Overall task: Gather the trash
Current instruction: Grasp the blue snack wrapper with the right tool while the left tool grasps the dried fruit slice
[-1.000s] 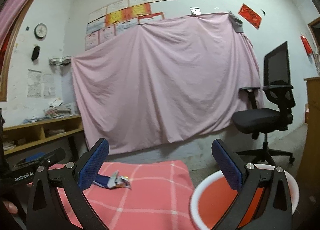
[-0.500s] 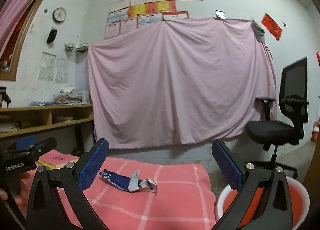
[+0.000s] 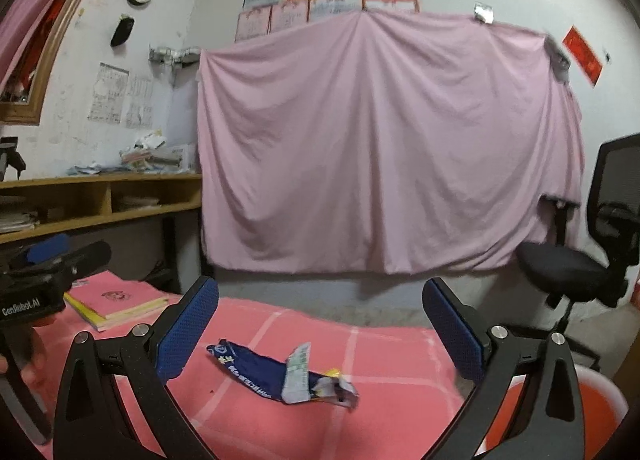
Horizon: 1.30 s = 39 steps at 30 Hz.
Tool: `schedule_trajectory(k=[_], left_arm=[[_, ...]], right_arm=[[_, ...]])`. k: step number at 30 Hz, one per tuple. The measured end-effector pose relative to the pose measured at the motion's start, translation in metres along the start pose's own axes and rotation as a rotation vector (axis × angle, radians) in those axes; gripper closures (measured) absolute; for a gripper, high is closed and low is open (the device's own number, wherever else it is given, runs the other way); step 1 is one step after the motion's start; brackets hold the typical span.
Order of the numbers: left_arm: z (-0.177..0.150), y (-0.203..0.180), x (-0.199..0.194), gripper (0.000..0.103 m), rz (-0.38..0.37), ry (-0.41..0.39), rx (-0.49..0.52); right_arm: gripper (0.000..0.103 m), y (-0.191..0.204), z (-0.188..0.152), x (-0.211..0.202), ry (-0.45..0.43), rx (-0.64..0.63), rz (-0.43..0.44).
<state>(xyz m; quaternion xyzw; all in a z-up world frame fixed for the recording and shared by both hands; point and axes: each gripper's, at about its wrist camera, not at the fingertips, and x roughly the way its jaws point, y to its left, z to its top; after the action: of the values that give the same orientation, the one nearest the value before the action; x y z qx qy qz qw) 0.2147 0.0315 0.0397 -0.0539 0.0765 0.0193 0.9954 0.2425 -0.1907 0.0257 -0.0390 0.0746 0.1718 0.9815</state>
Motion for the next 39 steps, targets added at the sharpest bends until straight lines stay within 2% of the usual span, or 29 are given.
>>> schedule_trajectory(k=[4,7,9,11,13,15,17,18,22,27,29,32,33,34,37,39], left_arm=[[-0.003,0.009,0.021,0.002,0.002,0.037,-0.02],[-0.009,0.012,0.034,0.002,-0.028,0.101,-0.027],[-0.011,0.012,0.047,0.002,-0.055,0.173,-0.018],[-0.014,0.009,0.057,0.008,-0.074,0.228,-0.009],[-0.017,0.006,0.065,0.014,-0.093,0.279,-0.005],[-0.019,0.004,0.071,0.017,-0.106,0.326,-0.006],[-0.022,0.003,0.076,0.023,-0.116,0.367,-0.007],[-0.024,0.001,0.079,0.03,-0.12,0.393,-0.006],[-0.028,-0.005,0.092,0.043,-0.128,0.473,-0.005],[-0.033,-0.005,0.103,0.049,-0.136,0.533,-0.022],[-0.037,-0.004,0.107,0.056,-0.137,0.564,-0.03],[-0.042,-0.002,0.115,0.066,-0.133,0.62,-0.046],[-0.043,0.0,0.116,0.069,-0.128,0.626,-0.051],[-0.042,0.001,0.116,0.07,-0.128,0.624,-0.055],[-0.042,-0.001,0.116,0.079,-0.133,0.627,-0.049],[-0.042,-0.002,0.116,0.079,-0.134,0.63,-0.042]], right_arm=[[0.016,0.001,-0.004,0.024,0.091,-0.005,0.039],[0.023,0.0,-0.012,0.037,0.166,0.005,0.054],[0.027,0.002,-0.015,0.044,0.204,0.003,0.057],[0.03,0.004,-0.02,0.051,0.249,-0.007,0.058],[0.043,0.007,-0.023,0.056,0.284,-0.017,0.058],[0.048,0.01,-0.026,0.061,0.319,-0.024,0.058],[0.048,0.01,-0.029,0.065,0.355,-0.024,0.053],[0.049,0.01,-0.03,0.067,0.373,-0.021,0.051],[0.051,0.008,-0.035,0.075,0.45,-0.013,0.047],[0.052,0.009,-0.038,0.076,0.485,-0.019,0.04],[0.052,0.009,-0.039,0.076,0.496,-0.021,0.038],[0.058,0.009,-0.04,0.077,0.505,-0.024,0.028],[0.062,0.008,-0.039,0.077,0.508,-0.022,0.026],[0.07,0.007,-0.04,0.078,0.515,-0.018,0.032],[0.071,0.007,-0.042,0.08,0.533,-0.016,0.035],[0.071,0.008,-0.042,0.08,0.534,-0.024,0.03]])
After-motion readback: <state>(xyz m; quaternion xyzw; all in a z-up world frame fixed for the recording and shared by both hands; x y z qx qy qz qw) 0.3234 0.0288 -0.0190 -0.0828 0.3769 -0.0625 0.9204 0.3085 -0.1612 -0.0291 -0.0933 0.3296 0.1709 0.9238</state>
